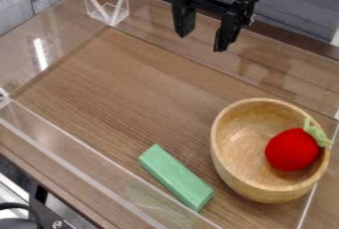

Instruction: Put the green block in the brown bowl

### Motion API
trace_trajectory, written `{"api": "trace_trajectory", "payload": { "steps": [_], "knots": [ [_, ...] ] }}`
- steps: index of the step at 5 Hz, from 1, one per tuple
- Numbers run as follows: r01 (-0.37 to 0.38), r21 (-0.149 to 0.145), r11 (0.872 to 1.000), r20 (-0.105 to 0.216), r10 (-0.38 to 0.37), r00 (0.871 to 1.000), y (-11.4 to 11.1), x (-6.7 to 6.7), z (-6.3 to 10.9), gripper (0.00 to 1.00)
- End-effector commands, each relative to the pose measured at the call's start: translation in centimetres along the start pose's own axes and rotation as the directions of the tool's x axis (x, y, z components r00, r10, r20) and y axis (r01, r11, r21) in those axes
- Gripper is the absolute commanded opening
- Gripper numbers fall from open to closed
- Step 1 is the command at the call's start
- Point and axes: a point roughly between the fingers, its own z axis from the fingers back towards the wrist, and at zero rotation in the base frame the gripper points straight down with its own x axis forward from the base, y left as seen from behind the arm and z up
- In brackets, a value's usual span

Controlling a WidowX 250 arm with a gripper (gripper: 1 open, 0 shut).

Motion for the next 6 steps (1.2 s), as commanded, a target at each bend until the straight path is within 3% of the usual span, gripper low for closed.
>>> {"api": "trace_trajectory", "payload": {
  "steps": [1,2,3,4,5,6],
  "knots": [
    [-0.036,0.003,0.999,-0.042,0.036,0.998,-0.5,-0.6,-2.0,1.00],
    [-0.155,-0.009,0.988,-0.059,0.154,0.986,-1.3,-3.3,-3.4,1.00],
    [-0.366,-0.027,0.930,-0.052,0.365,0.930,-1.3,-7.0,-3.1,1.00],
    [-0.584,-0.050,0.810,-0.049,0.582,0.812,-1.3,-9.9,-2.7,1.00],
    [-0.745,-0.081,0.662,-0.067,0.742,0.667,-0.9,-11.0,-4.6,1.00],
    [-0.844,-0.111,0.525,-0.091,0.840,0.534,-0.9,-11.1,-6.9,1.00]
  ]
}}
